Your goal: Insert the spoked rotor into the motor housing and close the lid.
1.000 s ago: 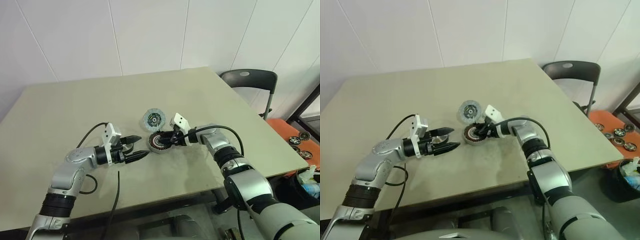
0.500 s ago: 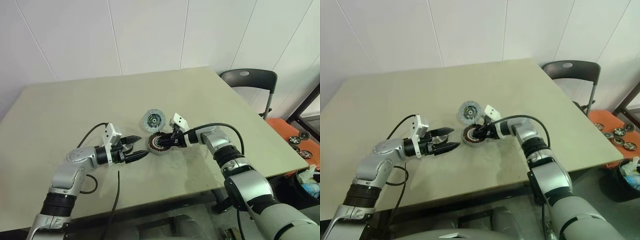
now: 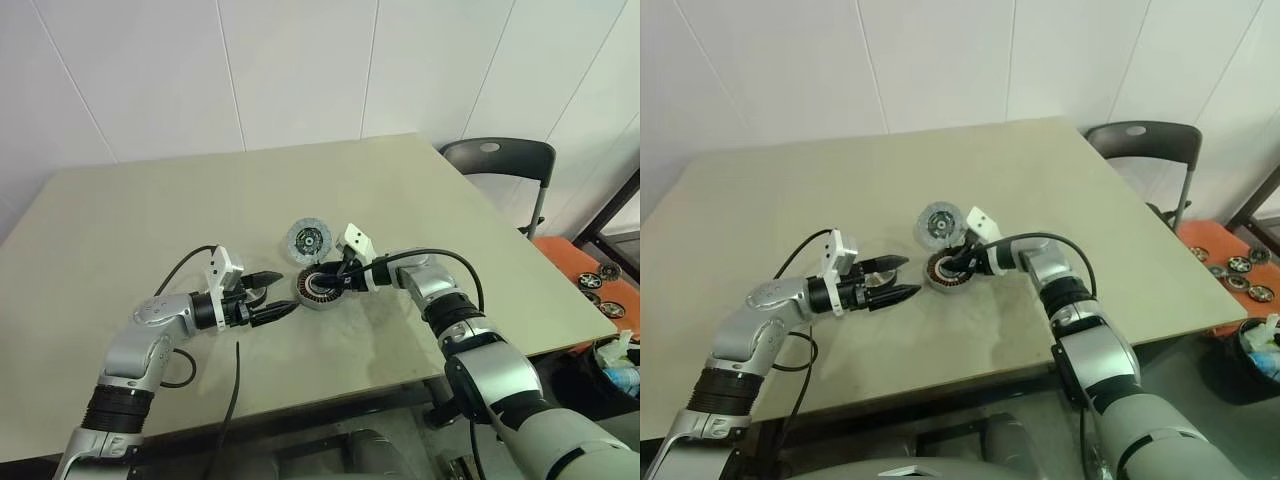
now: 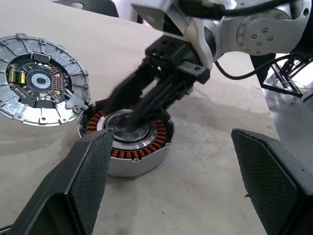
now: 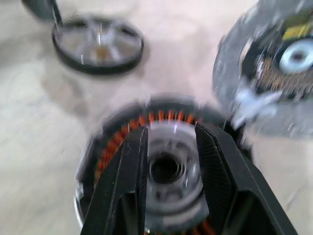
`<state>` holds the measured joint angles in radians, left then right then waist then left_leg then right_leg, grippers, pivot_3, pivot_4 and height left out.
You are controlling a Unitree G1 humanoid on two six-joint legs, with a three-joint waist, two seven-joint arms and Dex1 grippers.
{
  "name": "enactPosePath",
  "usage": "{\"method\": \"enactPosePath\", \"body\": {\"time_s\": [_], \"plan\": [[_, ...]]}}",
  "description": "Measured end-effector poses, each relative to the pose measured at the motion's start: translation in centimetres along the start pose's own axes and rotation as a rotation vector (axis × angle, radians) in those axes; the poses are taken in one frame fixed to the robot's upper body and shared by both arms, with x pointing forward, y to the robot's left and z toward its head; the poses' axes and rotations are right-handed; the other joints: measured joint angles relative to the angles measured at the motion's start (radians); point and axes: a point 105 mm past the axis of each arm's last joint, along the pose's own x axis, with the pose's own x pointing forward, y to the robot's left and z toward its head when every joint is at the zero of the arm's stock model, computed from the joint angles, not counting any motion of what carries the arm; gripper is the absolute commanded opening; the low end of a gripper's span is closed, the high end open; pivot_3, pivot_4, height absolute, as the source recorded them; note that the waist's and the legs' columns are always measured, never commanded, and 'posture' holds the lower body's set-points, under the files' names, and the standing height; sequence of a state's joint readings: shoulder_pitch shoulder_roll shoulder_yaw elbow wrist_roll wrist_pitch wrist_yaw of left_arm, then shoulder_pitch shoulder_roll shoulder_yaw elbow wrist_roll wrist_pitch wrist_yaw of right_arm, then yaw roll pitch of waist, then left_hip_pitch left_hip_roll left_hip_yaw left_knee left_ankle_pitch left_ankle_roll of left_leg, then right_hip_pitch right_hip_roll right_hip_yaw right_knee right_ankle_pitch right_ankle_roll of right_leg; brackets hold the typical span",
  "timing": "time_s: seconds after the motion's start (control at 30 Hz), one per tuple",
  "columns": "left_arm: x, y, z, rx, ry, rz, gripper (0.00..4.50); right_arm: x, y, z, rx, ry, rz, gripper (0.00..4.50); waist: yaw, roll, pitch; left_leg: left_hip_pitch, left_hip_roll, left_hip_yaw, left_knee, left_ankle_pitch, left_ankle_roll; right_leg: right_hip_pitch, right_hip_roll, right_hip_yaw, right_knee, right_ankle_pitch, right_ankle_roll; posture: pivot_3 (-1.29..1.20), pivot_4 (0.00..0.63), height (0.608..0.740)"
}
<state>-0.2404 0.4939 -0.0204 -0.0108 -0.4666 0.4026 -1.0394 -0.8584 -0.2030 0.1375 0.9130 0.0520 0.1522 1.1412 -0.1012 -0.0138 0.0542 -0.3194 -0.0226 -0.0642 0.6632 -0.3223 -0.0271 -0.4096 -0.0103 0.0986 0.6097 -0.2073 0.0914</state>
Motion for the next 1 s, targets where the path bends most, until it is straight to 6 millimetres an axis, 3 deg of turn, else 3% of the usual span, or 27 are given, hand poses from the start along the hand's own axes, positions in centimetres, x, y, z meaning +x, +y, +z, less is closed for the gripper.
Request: {"method": "enactPosePath", "body": {"time_s": [0.33, 0.5, 0.7, 1.0], "plan": [[0.1, 0.0, 0.0, 0.000, -0.004, -0.002, 4.12, -0.1, 0.2, 0.9, 0.002, -0.041, 0.016, 1.60, 0.001, 0.000, 0.000, 0.000, 0.000, -0.001, 0.000, 0.000, 0.000, 0.000, 0.000, 0.000, 0.000, 0.000, 0.000, 0.00, 0.000, 0.740], [0.0, -0.1, -0.1, -0.002, -0.003, -0.002, 4.12, -1.1, -0.4, 0.8, -0.023, -0.036, -0.009, 0.06, 0.002, 0.000, 0.000, 0.000, 0.000, -0.001, 0.000, 0.000, 0.000, 0.000, 0.000, 0.000, -0.001, 0.000, 0.000, 0.00, 0.000, 0.740], [0.0, -0.1, -0.1, -0.003, -0.003, -0.002, 4.12, -1.1, 0.2, -1.3, -0.027, 0.045, 0.018, 0.03, 0.000, 0.000, 0.000, 0.000, 0.000, 0.000, 0.000, 0.000, 0.000, 0.000, 0.000, 0.000, 0.000, 0.000, 0.000, 0.00, 0.000, 0.740], [0.0, -0.1, -0.1, -0.003, -0.002, -0.003, 4.12, -0.6, 0.1, -1.9, -0.012, 0.064, -0.001, 0.03, 0.001, 0.000, 0.000, 0.000, 0.000, 0.000, 0.000, 0.000, 0.000, 0.000, 0.000, 0.000, 0.000, 0.000, 0.000, 0.00, 0.000, 0.740]]}}
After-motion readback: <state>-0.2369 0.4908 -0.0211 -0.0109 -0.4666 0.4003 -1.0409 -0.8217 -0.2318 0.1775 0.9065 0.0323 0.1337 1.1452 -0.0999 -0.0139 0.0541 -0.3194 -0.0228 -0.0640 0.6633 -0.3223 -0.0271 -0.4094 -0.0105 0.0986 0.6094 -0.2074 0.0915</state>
